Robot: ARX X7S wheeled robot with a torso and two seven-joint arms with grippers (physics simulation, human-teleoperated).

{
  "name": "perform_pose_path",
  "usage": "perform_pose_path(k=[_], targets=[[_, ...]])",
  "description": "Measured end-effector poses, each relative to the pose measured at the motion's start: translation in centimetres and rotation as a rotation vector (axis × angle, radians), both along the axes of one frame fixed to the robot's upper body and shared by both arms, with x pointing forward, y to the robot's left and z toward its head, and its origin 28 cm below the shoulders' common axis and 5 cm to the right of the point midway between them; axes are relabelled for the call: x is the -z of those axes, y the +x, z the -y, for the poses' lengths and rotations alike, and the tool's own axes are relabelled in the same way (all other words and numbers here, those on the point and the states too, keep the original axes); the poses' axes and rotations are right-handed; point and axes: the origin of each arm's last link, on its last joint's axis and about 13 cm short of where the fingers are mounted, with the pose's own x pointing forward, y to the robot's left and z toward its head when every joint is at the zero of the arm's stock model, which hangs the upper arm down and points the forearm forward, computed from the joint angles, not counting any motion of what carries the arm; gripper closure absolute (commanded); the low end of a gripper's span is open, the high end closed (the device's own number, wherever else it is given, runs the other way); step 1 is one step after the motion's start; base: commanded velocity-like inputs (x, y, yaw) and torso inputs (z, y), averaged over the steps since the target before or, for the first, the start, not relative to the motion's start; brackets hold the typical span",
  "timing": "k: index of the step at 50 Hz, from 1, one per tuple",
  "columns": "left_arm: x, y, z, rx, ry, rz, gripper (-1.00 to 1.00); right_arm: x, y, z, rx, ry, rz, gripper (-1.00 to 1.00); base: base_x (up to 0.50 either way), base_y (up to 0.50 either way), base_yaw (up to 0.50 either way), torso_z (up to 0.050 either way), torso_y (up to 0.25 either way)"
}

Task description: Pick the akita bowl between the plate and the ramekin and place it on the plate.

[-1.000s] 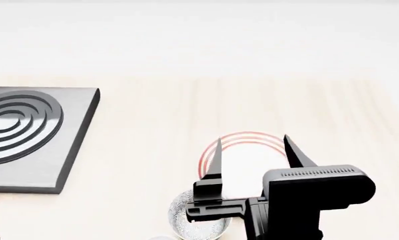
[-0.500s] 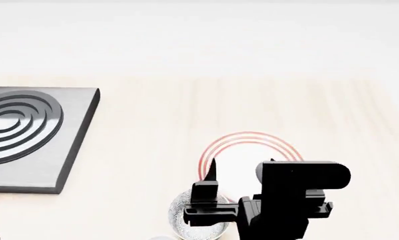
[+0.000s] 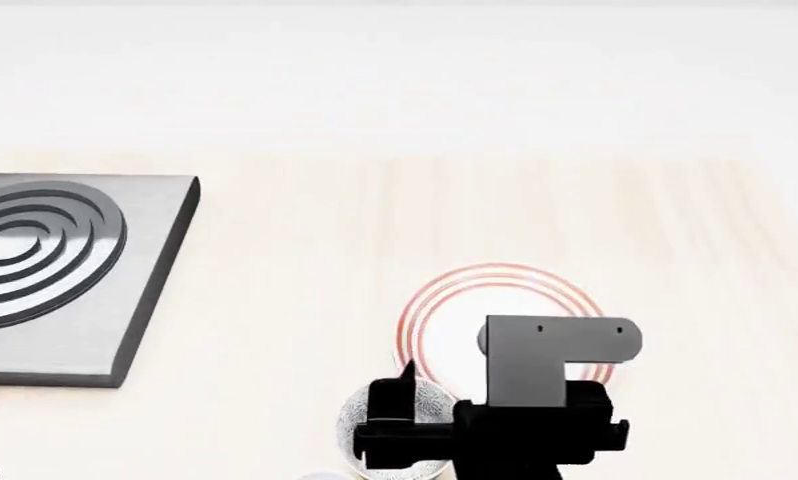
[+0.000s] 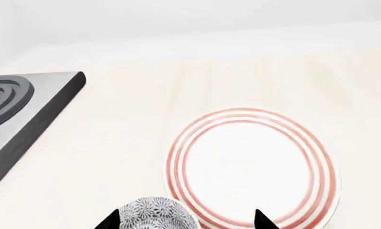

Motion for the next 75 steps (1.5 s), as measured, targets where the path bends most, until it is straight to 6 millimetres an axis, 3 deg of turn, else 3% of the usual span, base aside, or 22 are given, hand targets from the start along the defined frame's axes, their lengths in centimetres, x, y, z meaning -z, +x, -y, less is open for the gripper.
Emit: perform_pose_path(k=[31, 75], targets=[[0.0, 0.0, 0.0, 0.003, -0.003, -0.003, -1.00, -0.1, 1.8, -0.1, 0.017, 0.045, -0.205, -1.00, 0.00, 0.00, 0.00, 0.000, 0.000], [0.1, 0.0, 0.0, 0.000, -0.003, -0.004, -1.00, 1.3, 3.8, 0.4, 0.025, 0.096, -0.348, -1.00, 0.00, 0.00, 0.00, 0.000, 0.000]])
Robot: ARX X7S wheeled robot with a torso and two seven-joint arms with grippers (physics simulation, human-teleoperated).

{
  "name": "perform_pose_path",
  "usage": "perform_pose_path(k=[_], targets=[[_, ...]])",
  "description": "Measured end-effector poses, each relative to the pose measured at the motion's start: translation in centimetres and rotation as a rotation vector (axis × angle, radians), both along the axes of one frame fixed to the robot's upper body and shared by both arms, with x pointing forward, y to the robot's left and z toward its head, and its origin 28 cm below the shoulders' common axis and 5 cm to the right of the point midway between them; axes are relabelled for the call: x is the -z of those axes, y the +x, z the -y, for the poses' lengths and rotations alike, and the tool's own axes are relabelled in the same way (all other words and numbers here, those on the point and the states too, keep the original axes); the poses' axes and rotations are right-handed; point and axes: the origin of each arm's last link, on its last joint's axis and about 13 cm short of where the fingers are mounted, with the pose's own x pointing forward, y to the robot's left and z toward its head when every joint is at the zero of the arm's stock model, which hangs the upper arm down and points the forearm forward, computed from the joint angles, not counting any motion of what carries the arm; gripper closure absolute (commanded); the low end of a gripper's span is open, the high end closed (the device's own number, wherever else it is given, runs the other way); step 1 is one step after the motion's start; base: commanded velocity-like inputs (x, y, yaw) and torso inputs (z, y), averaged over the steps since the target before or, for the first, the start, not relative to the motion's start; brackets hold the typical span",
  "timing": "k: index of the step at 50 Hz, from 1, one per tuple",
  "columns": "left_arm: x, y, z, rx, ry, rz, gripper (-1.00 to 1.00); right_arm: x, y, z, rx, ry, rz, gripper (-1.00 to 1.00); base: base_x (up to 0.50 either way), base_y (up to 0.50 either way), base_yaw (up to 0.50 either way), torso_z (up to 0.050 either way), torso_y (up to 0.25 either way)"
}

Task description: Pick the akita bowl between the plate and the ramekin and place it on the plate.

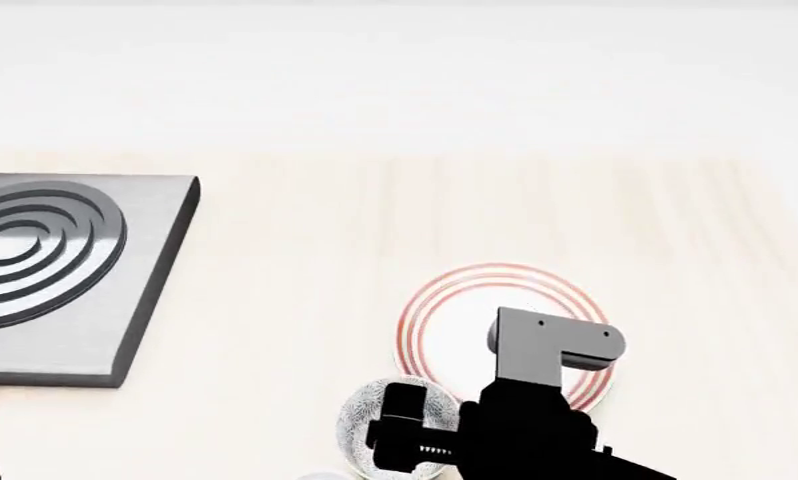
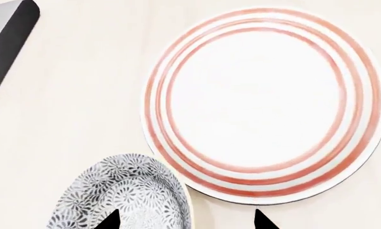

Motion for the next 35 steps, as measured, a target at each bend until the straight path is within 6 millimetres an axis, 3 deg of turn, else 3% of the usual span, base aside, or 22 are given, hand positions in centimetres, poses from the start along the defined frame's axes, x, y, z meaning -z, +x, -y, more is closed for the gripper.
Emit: perform_pose_path(k=[35], targets=[[0.00, 0.01, 0.06, 0.001, 0.005, -0.002, -1.00, 0.93, 0.25, 0.24, -0.001, 0.050, -0.063, -1.00, 0.00, 0.00, 0.00, 0.000, 0.000]])
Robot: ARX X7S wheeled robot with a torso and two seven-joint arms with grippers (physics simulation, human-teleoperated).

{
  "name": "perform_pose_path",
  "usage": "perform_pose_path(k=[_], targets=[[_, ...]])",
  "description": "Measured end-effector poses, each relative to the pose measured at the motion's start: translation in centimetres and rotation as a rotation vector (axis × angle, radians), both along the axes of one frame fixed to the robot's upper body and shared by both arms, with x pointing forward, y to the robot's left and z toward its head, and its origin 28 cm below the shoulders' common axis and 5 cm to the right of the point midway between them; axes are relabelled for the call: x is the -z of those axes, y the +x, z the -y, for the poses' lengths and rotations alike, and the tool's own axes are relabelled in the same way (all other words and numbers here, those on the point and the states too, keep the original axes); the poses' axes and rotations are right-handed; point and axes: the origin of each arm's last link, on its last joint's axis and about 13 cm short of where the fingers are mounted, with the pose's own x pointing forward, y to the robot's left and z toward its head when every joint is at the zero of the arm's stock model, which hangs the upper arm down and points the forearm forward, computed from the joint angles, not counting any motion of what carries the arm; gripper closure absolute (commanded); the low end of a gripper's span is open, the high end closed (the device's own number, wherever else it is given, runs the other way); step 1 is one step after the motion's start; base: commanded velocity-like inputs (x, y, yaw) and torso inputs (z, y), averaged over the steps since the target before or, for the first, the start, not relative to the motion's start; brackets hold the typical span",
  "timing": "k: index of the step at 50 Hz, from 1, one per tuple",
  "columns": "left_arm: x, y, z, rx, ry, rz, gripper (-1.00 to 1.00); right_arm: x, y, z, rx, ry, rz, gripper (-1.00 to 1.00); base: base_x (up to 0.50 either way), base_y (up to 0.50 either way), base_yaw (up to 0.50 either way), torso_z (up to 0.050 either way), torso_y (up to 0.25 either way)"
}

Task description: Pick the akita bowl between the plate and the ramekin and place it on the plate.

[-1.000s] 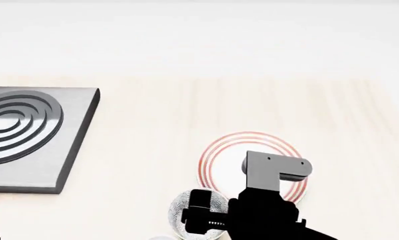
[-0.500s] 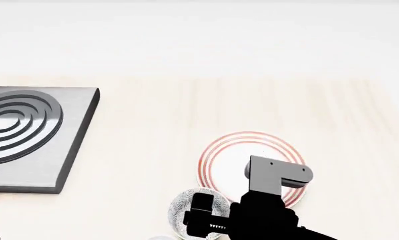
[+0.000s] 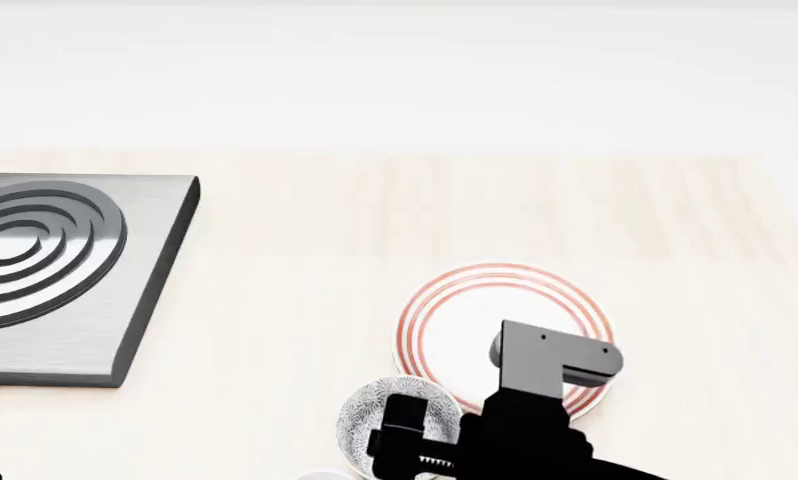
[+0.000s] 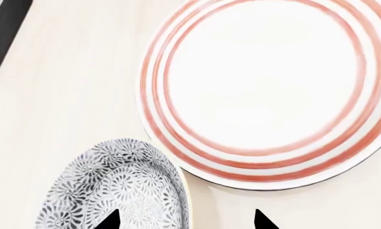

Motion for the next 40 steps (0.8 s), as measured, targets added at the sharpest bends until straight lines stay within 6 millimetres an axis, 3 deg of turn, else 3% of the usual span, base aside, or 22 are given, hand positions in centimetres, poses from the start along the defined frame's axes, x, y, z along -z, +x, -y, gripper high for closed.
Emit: perform_pose_path(k=[40], targets=[[-0.03, -0.06, 0.01, -0.002, 0.003, 0.001, -1.00, 0.84, 0.20, 0.08, -0.032, 0.039, -0.044, -1.00, 0.00, 0.00, 0.00, 0.000, 0.000]])
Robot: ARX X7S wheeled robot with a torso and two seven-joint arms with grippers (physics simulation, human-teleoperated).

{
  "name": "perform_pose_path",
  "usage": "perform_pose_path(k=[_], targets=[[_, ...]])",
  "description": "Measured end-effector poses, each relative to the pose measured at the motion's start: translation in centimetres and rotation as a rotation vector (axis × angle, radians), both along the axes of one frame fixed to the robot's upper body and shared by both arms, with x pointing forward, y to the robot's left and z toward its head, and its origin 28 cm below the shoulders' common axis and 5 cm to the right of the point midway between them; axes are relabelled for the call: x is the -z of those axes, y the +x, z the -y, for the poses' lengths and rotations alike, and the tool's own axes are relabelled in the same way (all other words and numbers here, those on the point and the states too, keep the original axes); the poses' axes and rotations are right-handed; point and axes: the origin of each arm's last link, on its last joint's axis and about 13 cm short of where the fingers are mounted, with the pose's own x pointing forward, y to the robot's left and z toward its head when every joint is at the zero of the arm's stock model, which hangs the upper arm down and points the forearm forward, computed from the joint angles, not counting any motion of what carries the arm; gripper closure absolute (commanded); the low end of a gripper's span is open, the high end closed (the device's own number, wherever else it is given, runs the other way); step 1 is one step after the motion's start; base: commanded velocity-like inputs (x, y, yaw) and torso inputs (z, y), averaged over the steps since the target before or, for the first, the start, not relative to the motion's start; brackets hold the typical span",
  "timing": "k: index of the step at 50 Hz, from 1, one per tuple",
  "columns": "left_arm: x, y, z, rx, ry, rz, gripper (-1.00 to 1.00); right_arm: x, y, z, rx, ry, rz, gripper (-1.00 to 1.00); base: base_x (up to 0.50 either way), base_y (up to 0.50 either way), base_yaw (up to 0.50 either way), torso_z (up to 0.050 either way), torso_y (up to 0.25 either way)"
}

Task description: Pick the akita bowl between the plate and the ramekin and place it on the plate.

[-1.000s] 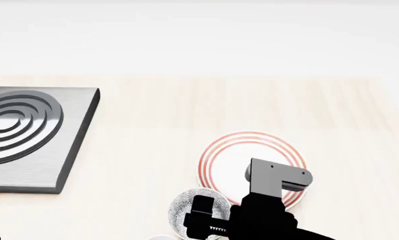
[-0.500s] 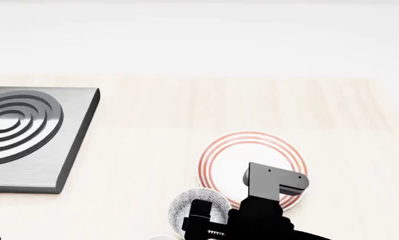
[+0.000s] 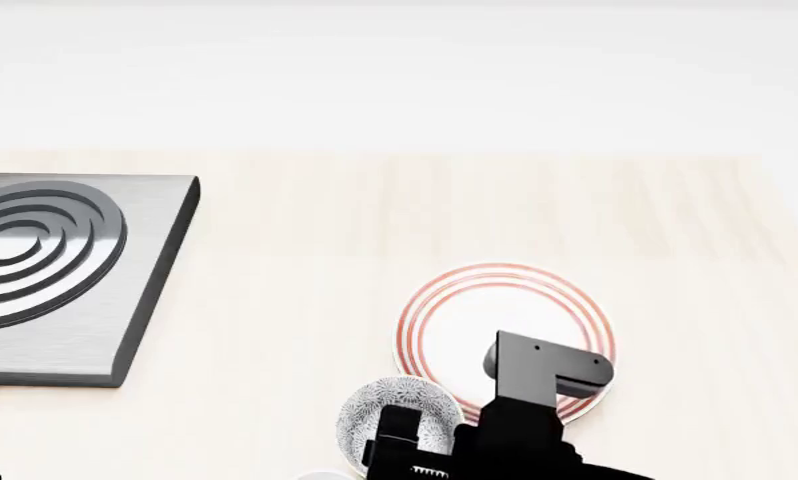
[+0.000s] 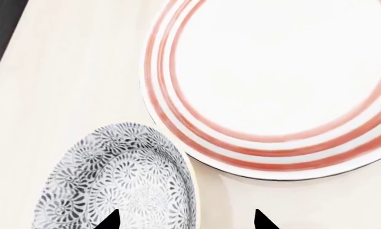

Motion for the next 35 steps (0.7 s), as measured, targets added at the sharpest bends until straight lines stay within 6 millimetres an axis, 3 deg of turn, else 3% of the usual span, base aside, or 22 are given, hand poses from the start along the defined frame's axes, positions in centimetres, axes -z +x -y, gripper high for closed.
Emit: perform_pose_path(k=[17, 18, 35], targets=[[0.06, 0.01, -0.01, -0.001, 0.001, 0.001, -1.00, 0.34, 0.07, 0.07, 0.000, 0.011, -0.011, -1.00, 0.00, 0.00, 0.00, 0.000, 0.000], [0.07, 0.02, -0.01, -0.001, 0.001, 0.001, -1.00, 0.35, 0.08, 0.08, 0.001, 0.011, -0.010, 1.00, 0.00, 0.00, 0.00, 0.000, 0.000], [0.11, 0.05, -0.01, -0.001, 0.003, 0.002, -1.00, 0.12, 0.03, 0.01, 0.011, -0.039, 0.059, 1.00, 0.00, 0.00, 0.00, 0.000, 0.000]])
